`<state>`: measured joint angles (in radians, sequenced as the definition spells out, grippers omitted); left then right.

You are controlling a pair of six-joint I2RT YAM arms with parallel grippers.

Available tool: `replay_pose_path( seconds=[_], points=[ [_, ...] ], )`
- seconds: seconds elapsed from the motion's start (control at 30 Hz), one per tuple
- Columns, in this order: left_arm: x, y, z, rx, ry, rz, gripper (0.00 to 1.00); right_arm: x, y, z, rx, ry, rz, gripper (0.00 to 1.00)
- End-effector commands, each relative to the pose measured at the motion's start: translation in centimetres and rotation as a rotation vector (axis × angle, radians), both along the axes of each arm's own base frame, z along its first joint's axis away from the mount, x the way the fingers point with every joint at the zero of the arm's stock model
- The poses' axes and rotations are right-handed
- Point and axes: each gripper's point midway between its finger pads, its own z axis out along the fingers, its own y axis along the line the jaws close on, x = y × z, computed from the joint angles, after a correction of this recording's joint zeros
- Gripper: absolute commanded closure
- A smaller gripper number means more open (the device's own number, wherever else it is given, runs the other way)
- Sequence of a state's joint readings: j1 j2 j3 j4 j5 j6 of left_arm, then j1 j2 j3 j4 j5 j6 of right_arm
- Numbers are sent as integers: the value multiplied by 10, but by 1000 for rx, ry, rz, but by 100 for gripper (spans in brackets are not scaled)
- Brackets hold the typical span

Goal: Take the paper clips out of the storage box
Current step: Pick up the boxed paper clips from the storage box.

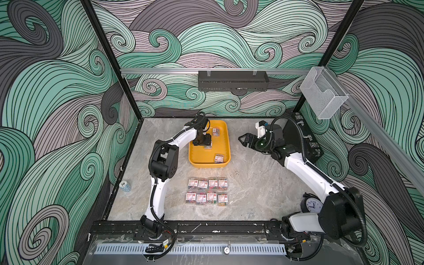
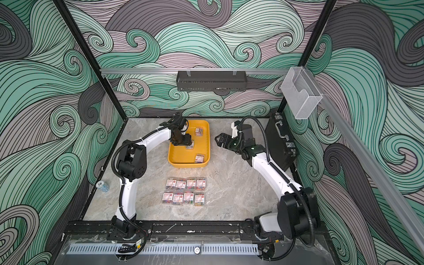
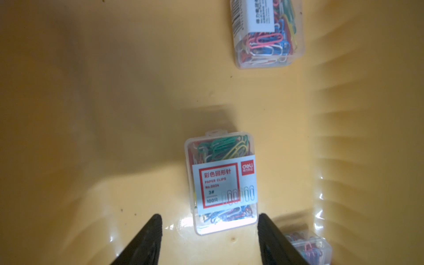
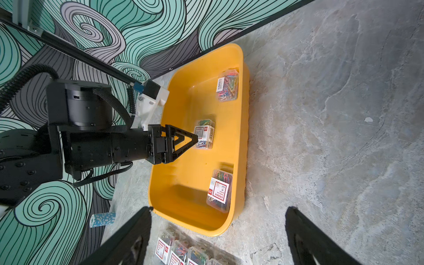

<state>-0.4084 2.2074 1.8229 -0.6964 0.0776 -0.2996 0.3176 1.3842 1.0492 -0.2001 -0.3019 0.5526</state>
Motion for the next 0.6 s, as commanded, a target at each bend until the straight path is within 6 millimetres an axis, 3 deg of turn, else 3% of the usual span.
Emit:
replay_pose_path(
  seconds=[0.0,0.57],
  points=[
    [2,0,12,12,-17,0,34,3,1,14,-28,-36,0,10],
    [5,-14,-11,34,23,-19,33,0,15,3,-121,-21,40,9]
  ],
)
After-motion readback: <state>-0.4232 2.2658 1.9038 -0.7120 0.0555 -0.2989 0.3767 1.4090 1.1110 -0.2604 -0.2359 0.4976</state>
